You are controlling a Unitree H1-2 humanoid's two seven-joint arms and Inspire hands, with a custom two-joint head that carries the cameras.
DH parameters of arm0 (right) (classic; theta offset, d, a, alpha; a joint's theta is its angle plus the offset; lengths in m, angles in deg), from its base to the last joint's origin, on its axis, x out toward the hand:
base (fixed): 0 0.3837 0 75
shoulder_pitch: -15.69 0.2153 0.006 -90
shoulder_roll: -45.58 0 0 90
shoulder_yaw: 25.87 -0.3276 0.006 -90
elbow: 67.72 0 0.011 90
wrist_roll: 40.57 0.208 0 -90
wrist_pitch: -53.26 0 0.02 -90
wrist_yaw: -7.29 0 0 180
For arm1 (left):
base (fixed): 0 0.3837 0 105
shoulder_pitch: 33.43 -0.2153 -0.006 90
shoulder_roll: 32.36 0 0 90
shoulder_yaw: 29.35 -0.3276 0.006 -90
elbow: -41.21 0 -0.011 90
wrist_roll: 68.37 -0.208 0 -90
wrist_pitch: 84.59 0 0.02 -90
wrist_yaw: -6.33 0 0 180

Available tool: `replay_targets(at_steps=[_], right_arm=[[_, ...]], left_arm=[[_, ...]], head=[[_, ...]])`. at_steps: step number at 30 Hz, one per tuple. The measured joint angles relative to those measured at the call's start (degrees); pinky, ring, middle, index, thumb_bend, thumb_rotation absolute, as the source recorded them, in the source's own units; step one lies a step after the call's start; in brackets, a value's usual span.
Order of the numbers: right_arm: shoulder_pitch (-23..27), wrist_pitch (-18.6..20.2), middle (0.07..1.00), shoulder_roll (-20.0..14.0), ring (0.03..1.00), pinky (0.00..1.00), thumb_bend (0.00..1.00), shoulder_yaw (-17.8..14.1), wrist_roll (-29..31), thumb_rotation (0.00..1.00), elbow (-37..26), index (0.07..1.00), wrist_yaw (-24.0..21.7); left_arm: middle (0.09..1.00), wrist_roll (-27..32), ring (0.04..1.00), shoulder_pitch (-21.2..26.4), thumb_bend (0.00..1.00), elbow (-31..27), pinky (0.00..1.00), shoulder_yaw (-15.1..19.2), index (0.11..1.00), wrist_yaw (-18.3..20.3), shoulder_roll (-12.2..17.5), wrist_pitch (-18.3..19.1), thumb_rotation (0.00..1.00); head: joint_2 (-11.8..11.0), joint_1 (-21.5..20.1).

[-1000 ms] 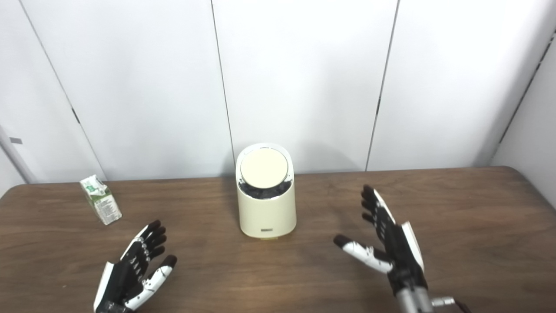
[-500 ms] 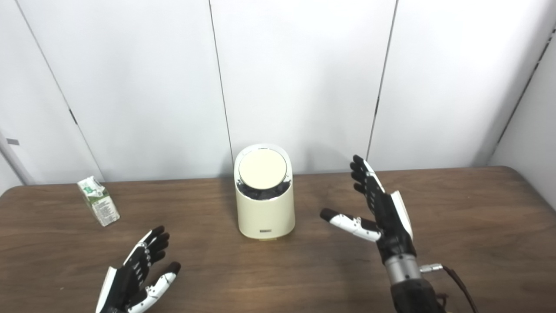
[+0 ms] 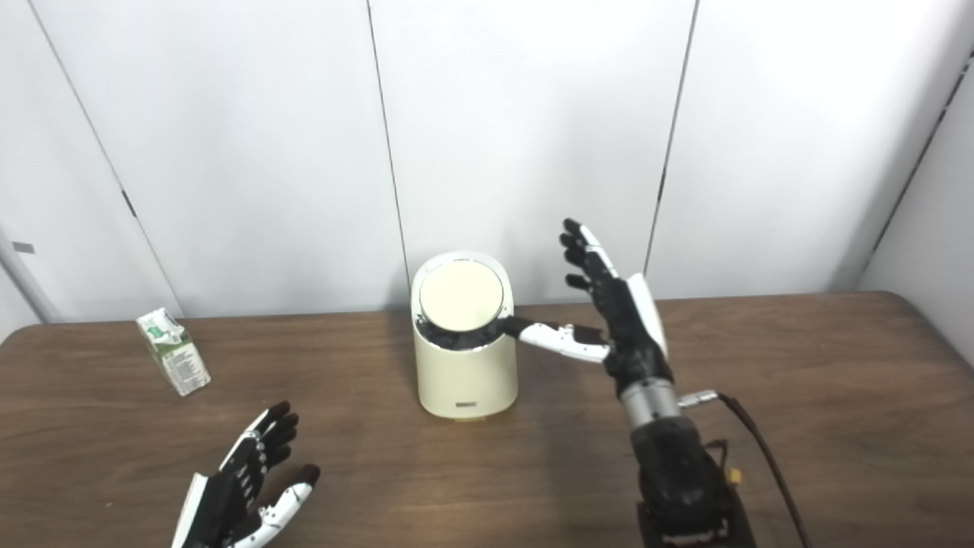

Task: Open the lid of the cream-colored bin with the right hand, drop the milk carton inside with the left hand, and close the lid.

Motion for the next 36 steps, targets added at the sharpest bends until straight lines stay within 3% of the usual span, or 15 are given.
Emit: replay_targets(at_steps=[13,20,36], right_arm=[[8.73,0.06,0.898,0.4,0.9,0.85,0.86,1.49,-2.2,0.33,12.17,0.916,2.39],[11.98,-0.2,0.886,0.25,0.878,0.8,0.88,2.76,-4.45,0.35,17.82,0.913,4.34],[13.73,-0.5,0.896,-0.18,0.87,0.75,0.89,6.64,-8.8,0.32,20.27,0.936,5.41]], left_arm=[[0.871,-0.37,0.868,-0.26,0.51,-0.27,0.85,-0.09,0.916,-0.07,-0.29,0.08,0.21],[0.876,0.06,0.873,-0.26,0.51,-0.27,0.85,-0.11,0.918,0.04,-0.38,0.05,0.22],[0.871,-0.74,0.876,-0.28,0.52,-0.29,0.87,-0.28,0.916,-0.07,-0.45,0.08,0.25]], head=[[0.0,0.79],[0.09,0.88],[0.35,2.11]])
